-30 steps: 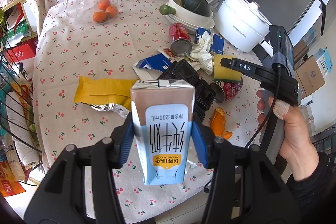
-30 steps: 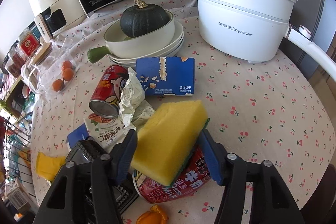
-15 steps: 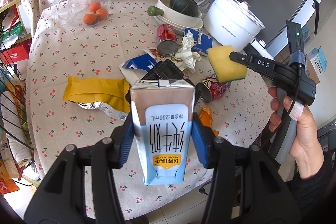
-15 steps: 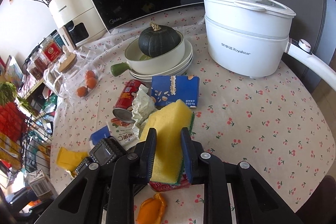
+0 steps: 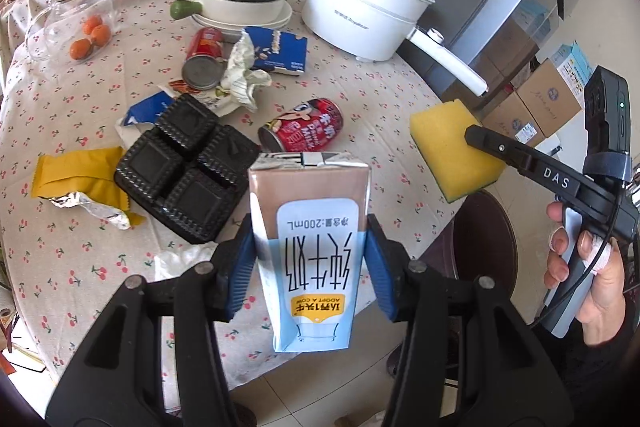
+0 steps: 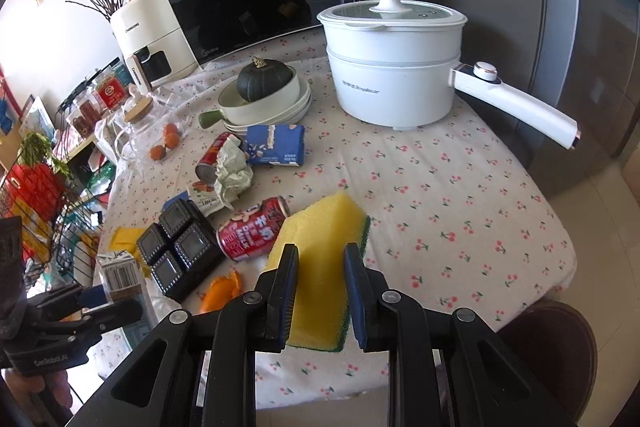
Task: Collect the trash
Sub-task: 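Carry the sponge with the right tool into the brown bin while the left tool drops the carton in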
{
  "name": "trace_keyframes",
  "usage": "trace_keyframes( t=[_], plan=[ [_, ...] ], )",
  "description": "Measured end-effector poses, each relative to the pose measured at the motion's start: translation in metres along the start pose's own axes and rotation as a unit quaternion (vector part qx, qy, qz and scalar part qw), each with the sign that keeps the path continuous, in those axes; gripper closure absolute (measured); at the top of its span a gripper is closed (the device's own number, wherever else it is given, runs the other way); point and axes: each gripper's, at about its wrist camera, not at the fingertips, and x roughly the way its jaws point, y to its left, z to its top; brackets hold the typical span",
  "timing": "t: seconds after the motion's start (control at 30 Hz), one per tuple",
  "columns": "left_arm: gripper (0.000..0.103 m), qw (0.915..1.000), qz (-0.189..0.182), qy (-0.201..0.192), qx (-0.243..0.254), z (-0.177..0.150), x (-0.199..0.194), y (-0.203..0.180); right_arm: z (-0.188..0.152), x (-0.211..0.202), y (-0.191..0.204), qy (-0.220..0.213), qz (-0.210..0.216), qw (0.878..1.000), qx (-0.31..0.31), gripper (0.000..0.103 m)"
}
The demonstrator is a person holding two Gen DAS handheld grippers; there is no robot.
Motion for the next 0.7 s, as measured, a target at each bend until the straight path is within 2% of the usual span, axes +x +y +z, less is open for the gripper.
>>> trace_keyframes(
  t=[0.33, 0.7],
  plan=[
    [0.05, 0.9952, -0.043, 0.048, 0.075, -0.012, 0.055, -0.103, -0.071, -0.034, -0.116, 0.022, -0.063, 0.996, 0.062, 0.079],
    [0.05, 0.9806, -0.113, 0.093, 0.13, -0.029, 0.117, -0.205, -0.137, -0.052, -0.208, 0.044, -0.097, 0.988, 0.115, 0.079]
  ],
)
